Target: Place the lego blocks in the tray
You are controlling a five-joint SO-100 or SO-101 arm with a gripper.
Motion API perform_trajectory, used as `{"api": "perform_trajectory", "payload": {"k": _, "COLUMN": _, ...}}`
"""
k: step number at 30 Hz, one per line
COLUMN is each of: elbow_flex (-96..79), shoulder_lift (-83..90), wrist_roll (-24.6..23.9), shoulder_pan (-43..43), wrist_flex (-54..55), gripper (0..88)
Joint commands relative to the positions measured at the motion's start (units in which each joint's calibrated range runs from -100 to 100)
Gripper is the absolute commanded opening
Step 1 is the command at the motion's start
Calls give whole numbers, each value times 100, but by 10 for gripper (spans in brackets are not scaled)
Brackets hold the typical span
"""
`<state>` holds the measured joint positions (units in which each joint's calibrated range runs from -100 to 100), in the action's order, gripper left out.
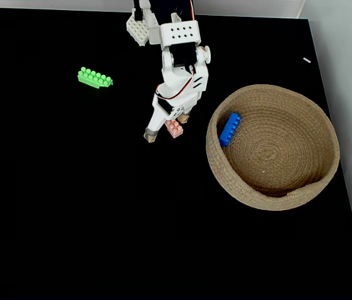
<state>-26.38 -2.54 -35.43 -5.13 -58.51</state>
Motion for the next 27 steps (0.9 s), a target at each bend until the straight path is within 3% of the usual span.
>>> {"api": "perform_trajectory", "payload": {"k": 1, "elbow_flex": 354, "shoulder_lift": 22, "wrist_roll": 73, "shoulder_pan": 35, "wrist_flex": 157, "gripper": 303}}
{"api": "perform_trajectory", "payload": {"k": 3, "elbow_flex": 354, "shoulder_lift": 14, "wrist_roll": 166, "shoulder_pan": 35, "wrist_flex": 249, "gripper": 214}}
{"api": "perform_trajectory", "payload": {"k": 6, "elbow_flex": 271, "shoulder_lift": 57, "wrist_roll": 176, "shoulder_pan": 76, "wrist_flex": 265, "gripper": 3}}
{"api": "perform_trajectory", "payload": {"k": 17, "elbow_flex": 290, "shoulder_lift": 323, "wrist_roll": 210, "shoulder_pan": 373, "wrist_flex": 257, "gripper": 2}}
{"api": "perform_trajectory", "payload": {"k": 25, "elbow_flex": 1430, "shoulder_lift": 1295, "wrist_roll": 933, "shoulder_pan": 290, "wrist_flex": -1159, "gripper": 1}}
{"api": "perform_trajectory", "payload": {"k": 27, "elbow_flex": 1484, "shoulder_lift": 1656, "wrist_roll": 1055, "shoulder_pan": 93, "wrist_flex": -1101, "gripper": 1}}
